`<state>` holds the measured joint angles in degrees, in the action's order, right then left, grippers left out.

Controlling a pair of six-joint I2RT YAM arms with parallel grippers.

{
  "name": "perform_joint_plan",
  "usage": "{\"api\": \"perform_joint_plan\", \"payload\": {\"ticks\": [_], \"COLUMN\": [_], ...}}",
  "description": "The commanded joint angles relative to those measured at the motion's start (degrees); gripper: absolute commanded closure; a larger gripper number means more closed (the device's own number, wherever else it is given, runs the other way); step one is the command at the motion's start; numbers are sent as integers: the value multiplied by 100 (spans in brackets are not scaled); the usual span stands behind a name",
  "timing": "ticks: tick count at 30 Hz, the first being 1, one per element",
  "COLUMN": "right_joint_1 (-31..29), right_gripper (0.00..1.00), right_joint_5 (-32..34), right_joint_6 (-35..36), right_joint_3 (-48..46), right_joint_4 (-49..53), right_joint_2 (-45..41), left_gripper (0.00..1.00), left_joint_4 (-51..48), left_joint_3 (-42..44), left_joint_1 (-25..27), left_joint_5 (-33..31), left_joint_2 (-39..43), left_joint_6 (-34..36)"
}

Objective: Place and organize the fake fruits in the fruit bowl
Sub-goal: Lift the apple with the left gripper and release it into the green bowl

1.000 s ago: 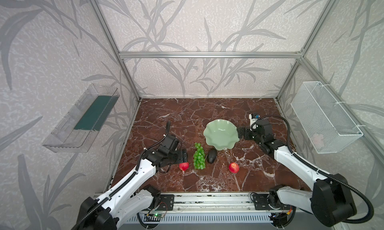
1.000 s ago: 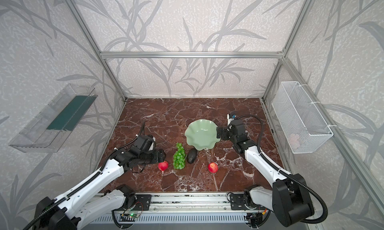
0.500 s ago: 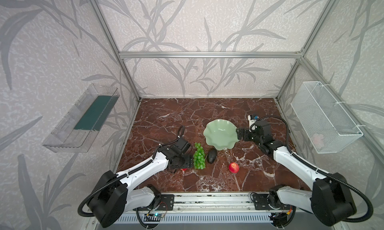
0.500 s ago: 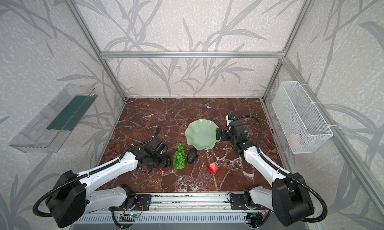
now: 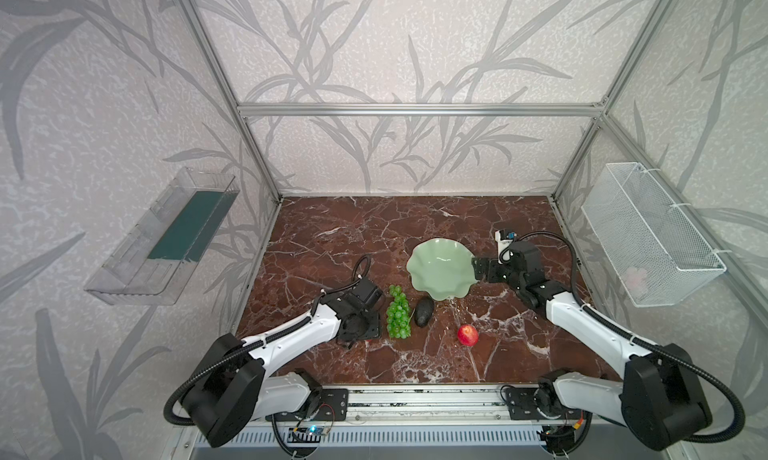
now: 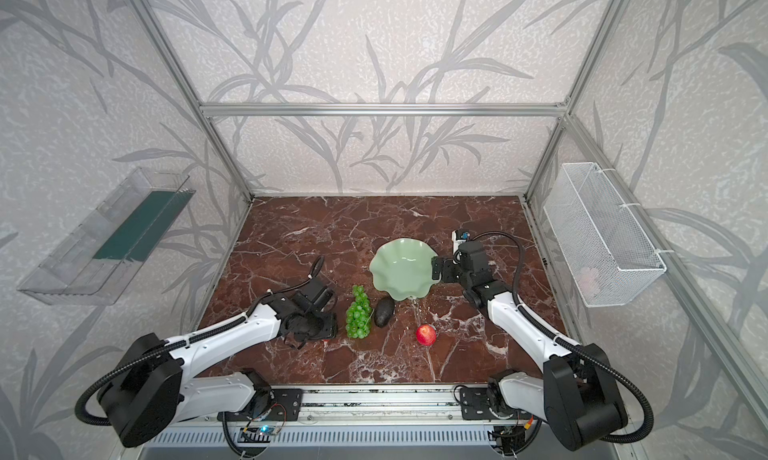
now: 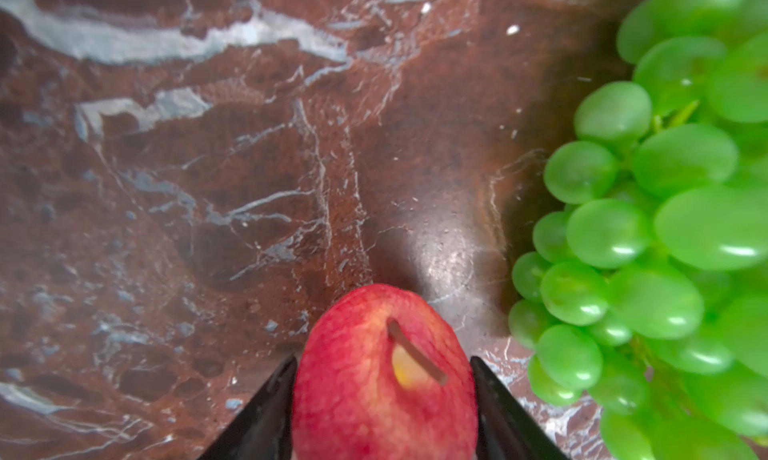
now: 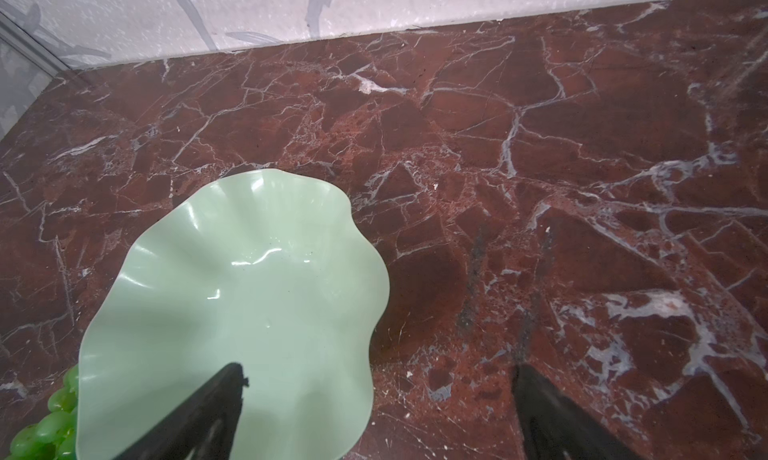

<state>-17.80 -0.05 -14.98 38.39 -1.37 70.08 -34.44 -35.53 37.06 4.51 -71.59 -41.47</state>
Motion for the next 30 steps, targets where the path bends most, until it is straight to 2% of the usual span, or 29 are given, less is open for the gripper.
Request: {"api": "perform_joint_plan", "payload": {"ticks": [1,3,8,12,15,21,30], "right_joint_1": [-22,-22,-24,-24,-22,-22,-24], "right_gripper": [1,0,0,1,1,1,1], "right_joint_5": [40,49,57,57,52,27,-65], "right_joint_6": [38,28,21,28,56,125,86], "right_joint_3": [-86,-98,-99,-70,-64,-123,-330], "right_joint_4": [-22,-15,-15,5,29,172,578], "right_joint_2": [-47,-63,-74,-87,-134,-338,-908], "left_gripper": [45,49,50,50,50,50,50], "left_joint_4": [-43,-71,-226,-39,214,683,1428], "left_joint_3": [99,103,5,-191,-525,-1790,-3643], "left_joint_1": [25,22,16,21,22,22,62], "left_joint_5": [-178,-216,-320,-297,-337,-180,670], "left_joint_2": [3,148,832,1427,1507,392,-1908], "left_joint_6": [-114,-124,-33,135,362,963,1330]}}
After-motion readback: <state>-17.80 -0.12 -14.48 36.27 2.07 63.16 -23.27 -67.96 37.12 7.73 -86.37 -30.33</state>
